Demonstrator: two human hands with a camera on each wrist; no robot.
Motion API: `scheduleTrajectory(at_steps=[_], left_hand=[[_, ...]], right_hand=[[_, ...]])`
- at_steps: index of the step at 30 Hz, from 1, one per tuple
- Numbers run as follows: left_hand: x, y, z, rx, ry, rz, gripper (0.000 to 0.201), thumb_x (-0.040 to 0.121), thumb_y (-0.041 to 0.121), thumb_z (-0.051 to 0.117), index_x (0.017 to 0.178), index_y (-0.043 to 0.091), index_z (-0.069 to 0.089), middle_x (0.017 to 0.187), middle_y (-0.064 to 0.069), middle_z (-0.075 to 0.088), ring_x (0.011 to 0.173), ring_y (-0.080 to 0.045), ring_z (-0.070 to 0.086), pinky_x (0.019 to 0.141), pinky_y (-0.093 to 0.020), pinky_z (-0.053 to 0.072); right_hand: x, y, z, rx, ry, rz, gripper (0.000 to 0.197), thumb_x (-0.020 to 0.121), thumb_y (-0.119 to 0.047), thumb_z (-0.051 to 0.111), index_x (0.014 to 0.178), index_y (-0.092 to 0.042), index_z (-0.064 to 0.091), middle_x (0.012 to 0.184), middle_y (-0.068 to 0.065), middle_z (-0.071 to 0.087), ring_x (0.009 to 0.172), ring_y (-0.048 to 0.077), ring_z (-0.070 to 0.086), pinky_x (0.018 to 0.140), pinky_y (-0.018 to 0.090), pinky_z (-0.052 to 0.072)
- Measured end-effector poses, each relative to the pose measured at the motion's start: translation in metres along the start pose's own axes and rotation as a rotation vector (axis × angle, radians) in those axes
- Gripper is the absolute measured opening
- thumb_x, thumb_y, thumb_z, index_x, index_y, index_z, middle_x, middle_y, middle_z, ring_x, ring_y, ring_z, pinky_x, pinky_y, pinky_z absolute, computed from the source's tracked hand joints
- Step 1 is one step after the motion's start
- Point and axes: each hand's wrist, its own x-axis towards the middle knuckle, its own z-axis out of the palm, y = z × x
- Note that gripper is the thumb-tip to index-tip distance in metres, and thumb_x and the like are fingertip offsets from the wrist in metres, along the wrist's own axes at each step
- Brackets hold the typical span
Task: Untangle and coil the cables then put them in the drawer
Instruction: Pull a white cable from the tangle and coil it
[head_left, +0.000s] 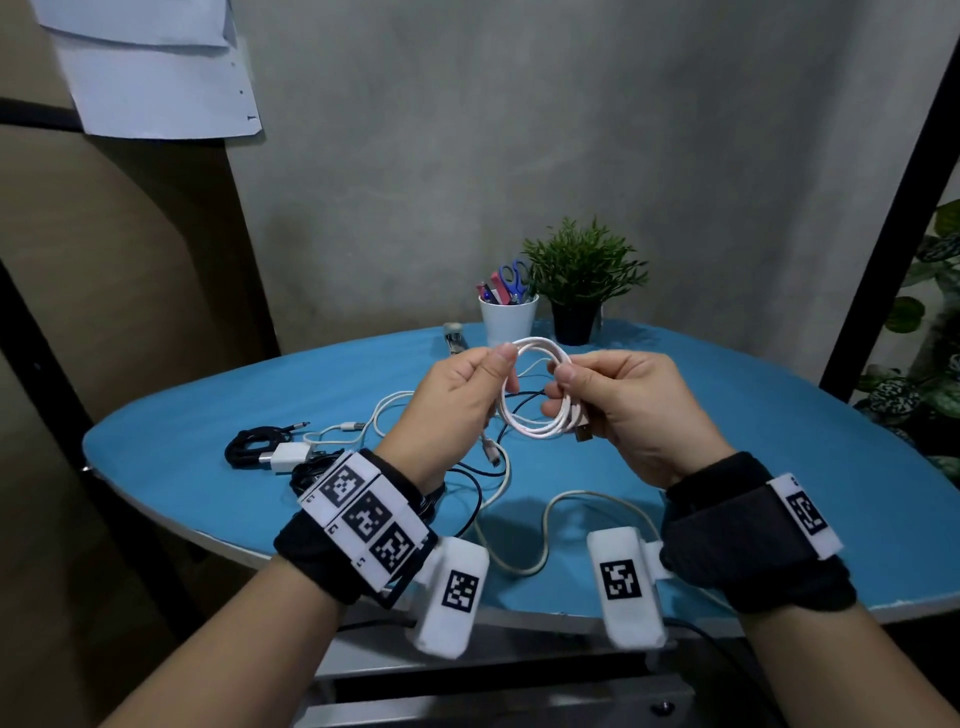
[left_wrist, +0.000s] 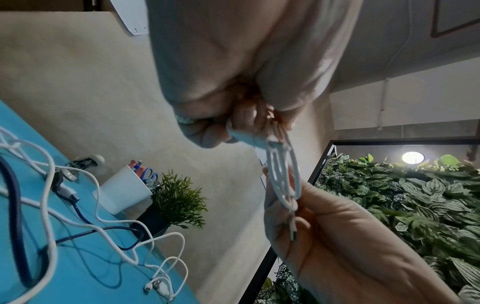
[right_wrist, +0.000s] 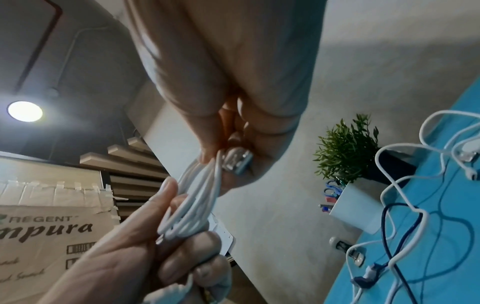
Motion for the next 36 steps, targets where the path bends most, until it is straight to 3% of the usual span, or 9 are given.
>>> scheduleTrajectory(at_steps=[4, 8, 11, 18, 22, 25, 29, 32, 36], left_hand=[[-0.005, -0.006, -0.011, -0.077, -0.054, -0.031, 0.024, 0.1, 0.02, 0.038, 0.082, 0.015, 0.054, 0.061, 0.006, 0.048, 0.057, -0.01, 0.046, 0.056, -0.02, 0.042], [-0.009, -0.017, -0.018, 0.229, -0.05, 0.025, 0.021, 0.094, 0.014, 0.052, 0.08, 0.022, 0.065, 0.071, 0.003, 0.063, 0.068, -0.007, 0.055, 0.071, -0.025, 0.046], [-0.012, -0.021, -0.017, 0.347, 0.009, -0.046, 0.023, 0.087, 0.016, 0.062, 0.074, 0.034, 0.068, 0.07, -0.001, 0.066, 0.065, -0.009, 0.056, 0.065, -0.026, 0.046], [-0.003, -0.013, -0.017, -0.216, 0.27, -0.209, 0.009, 0.088, 0.005, 0.06, 0.082, 0.001, 0.066, 0.065, -0.006, 0.064, 0.051, -0.007, 0.059, 0.053, -0.017, 0.051], [-0.009, -0.004, -0.012, -0.362, 0.136, -0.323, 0.014, 0.091, 0.012, 0.056, 0.083, 0.007, 0.067, 0.068, -0.003, 0.068, 0.055, -0.009, 0.059, 0.055, -0.018, 0.051], [-0.012, -0.001, -0.011, -0.382, -0.011, -0.418, 0.028, 0.094, 0.029, 0.049, 0.079, 0.015, 0.066, 0.067, 0.003, 0.069, 0.063, -0.008, 0.061, 0.063, -0.022, 0.048], [-0.014, -0.002, -0.008, -0.311, -0.136, -0.439, 0.03, 0.077, 0.048, 0.056, 0.072, 0.02, 0.065, 0.09, -0.004, 0.068, 0.08, -0.013, 0.057, 0.076, -0.03, 0.039], [-0.017, -0.005, -0.004, -0.29, -0.222, -0.476, 0.02, 0.086, 0.035, 0.057, 0.073, 0.021, 0.065, 0.087, 0.001, 0.063, 0.081, -0.013, 0.056, 0.077, -0.031, 0.038], [-0.02, -0.007, 0.0, -0.395, -0.218, -0.502, 0.003, 0.093, 0.015, 0.052, 0.091, 0.013, 0.053, 0.076, 0.0, 0.058, 0.061, -0.009, 0.058, 0.057, -0.019, 0.051]], right_hand=[[-0.002, 0.0, -0.003, 0.026, 0.043, -0.01, 0.007, 0.087, -0.003, 0.06, 0.085, -0.002, 0.067, 0.059, 0.004, 0.067, 0.051, 0.014, 0.066, 0.042, 0.018, 0.044], [-0.002, 0.001, -0.003, 0.074, 0.083, -0.014, 0.008, 0.087, -0.001, 0.059, 0.084, -0.003, 0.067, 0.057, 0.004, 0.067, 0.05, 0.013, 0.065, 0.042, 0.018, 0.045], [-0.003, 0.004, 0.001, 0.059, 0.066, -0.011, 0.01, 0.087, -0.003, 0.06, 0.082, -0.007, 0.067, 0.058, 0.003, 0.067, 0.051, 0.014, 0.065, 0.046, 0.022, 0.049], [-0.007, 0.018, 0.012, -0.001, -0.011, 0.054, 0.013, 0.085, -0.003, 0.062, 0.075, -0.008, 0.068, 0.059, 0.005, 0.066, 0.05, 0.014, 0.065, 0.051, 0.024, 0.04], [-0.004, 0.023, 0.016, -0.014, 0.017, 0.061, 0.008, 0.085, -0.004, 0.062, 0.081, -0.006, 0.069, 0.061, 0.006, 0.066, 0.051, 0.015, 0.064, 0.054, 0.027, 0.042], [0.0, 0.022, 0.015, -0.009, 0.075, 0.049, 0.006, 0.085, -0.005, 0.063, 0.086, -0.006, 0.068, 0.062, 0.006, 0.067, 0.052, 0.015, 0.065, 0.049, 0.024, 0.047], [0.004, 0.021, 0.016, -0.027, 0.114, 0.024, 0.005, 0.085, -0.006, 0.064, 0.083, -0.008, 0.069, 0.063, 0.006, 0.068, 0.056, 0.019, 0.067, 0.055, 0.028, 0.046], [0.006, 0.02, 0.015, -0.021, 0.133, 0.017, 0.009, 0.085, -0.005, 0.064, 0.079, -0.009, 0.068, 0.059, 0.004, 0.067, 0.054, 0.017, 0.065, 0.063, 0.036, 0.048], [0.006, 0.018, 0.011, -0.027, 0.151, -0.005, 0.009, 0.085, -0.005, 0.064, 0.079, -0.01, 0.068, 0.06, 0.003, 0.067, 0.053, 0.015, 0.065, 0.058, 0.031, 0.047]])
